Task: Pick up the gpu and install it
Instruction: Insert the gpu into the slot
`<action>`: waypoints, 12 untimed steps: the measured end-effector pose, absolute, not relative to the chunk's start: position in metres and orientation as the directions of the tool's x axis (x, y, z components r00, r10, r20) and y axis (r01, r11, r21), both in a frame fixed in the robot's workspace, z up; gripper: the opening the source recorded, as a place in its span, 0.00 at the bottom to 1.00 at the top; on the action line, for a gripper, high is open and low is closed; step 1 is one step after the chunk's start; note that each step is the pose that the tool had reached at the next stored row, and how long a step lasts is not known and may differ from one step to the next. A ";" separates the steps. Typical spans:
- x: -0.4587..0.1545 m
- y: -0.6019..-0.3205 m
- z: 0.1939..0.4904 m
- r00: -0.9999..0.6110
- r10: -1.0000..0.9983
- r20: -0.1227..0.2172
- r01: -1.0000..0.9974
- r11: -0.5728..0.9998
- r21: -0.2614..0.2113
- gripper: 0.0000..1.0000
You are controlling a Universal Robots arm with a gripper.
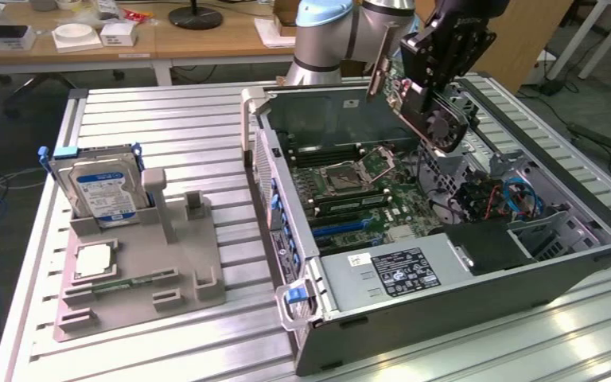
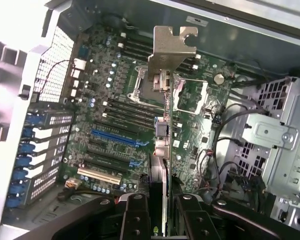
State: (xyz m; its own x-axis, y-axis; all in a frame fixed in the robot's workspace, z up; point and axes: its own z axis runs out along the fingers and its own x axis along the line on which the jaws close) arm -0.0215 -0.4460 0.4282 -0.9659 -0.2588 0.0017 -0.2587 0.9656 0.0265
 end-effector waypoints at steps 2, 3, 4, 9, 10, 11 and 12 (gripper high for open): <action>-0.021 -0.446 0.428 -0.961 -0.277 0.002 -0.277 0.961 0.026 0.26; -0.021 -0.446 0.428 -0.958 -0.286 0.002 -0.286 0.958 0.026 0.26; -0.021 -0.446 0.428 -0.956 -0.295 0.002 -0.295 0.955 0.026 0.26; -0.021 -0.446 0.428 -0.940 -0.340 0.002 -0.340 0.940 0.026 0.26; -0.021 -0.446 0.428 -0.937 -0.349 0.002 -0.349 0.937 0.026 0.26; -0.021 -0.446 0.428 -0.934 -0.358 0.002 -0.358 0.933 0.026 0.26; -0.021 -0.446 0.428 -0.930 -0.367 0.002 -0.367 0.930 0.026 0.26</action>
